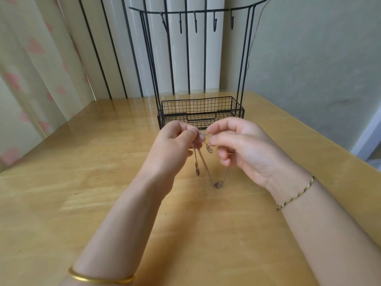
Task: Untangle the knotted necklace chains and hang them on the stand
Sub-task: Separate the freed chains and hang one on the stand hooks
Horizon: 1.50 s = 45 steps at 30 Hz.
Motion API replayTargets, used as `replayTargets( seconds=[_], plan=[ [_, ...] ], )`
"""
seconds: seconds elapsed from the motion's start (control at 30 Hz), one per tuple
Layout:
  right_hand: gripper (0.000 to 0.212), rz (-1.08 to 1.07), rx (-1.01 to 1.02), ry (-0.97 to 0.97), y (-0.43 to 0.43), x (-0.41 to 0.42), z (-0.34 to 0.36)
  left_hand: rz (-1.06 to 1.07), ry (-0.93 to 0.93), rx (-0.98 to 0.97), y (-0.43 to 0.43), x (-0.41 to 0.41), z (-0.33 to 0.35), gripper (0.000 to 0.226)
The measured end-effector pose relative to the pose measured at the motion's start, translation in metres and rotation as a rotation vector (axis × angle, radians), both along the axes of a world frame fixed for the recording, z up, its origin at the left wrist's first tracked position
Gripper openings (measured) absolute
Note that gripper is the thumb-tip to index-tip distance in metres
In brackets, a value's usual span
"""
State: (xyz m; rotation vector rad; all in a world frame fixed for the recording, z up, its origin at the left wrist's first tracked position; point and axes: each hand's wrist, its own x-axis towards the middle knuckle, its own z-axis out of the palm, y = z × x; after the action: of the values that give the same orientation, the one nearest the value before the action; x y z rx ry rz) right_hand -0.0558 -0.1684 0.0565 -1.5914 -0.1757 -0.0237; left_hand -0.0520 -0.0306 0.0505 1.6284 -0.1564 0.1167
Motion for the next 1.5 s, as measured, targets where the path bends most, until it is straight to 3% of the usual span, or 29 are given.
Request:
replayTargets(
  seconds=[0.23,0.37,0.5,0.83,1.07,1.33,1.5],
  plan=[
    [0.017,0.087,0.364,0.114,-0.0038,0.0034,0.0037,-0.126,0.068,-0.096,-0.0004,-0.0030,0.0056,0.018],
    [0.016,0.118,0.432,0.144,-0.0037,0.0029,0.0037,-0.123,-0.011,0.046,0.0032,-0.0024,0.0036,0.013],
    [0.012,0.127,0.344,0.129,-0.0037,0.0017,0.0032,-0.009,-0.125,0.101,0.0043,-0.0016,0.0021,0.010],
    [0.010,0.072,0.119,0.043,0.0001,0.0024,-0.0045,-0.024,-0.018,-0.229,0.0081,-0.0017,0.0085,0.017],
    [0.009,-0.092,-0.073,-0.053,-0.0053,0.0059,-0.0048,0.038,0.005,-0.151,0.0083,-0.0011,0.0073,0.011],
    [0.003,-0.134,0.002,-0.062,-0.0032,0.0018,-0.0006,-0.010,0.009,-0.105,0.0081,-0.0001,0.0064,0.011],
    [0.015,-0.075,0.084,0.012,0.0001,0.0011,0.0023,-0.004,0.005,-0.077,0.0075,0.0008,0.0047,0.016]
  ],
)
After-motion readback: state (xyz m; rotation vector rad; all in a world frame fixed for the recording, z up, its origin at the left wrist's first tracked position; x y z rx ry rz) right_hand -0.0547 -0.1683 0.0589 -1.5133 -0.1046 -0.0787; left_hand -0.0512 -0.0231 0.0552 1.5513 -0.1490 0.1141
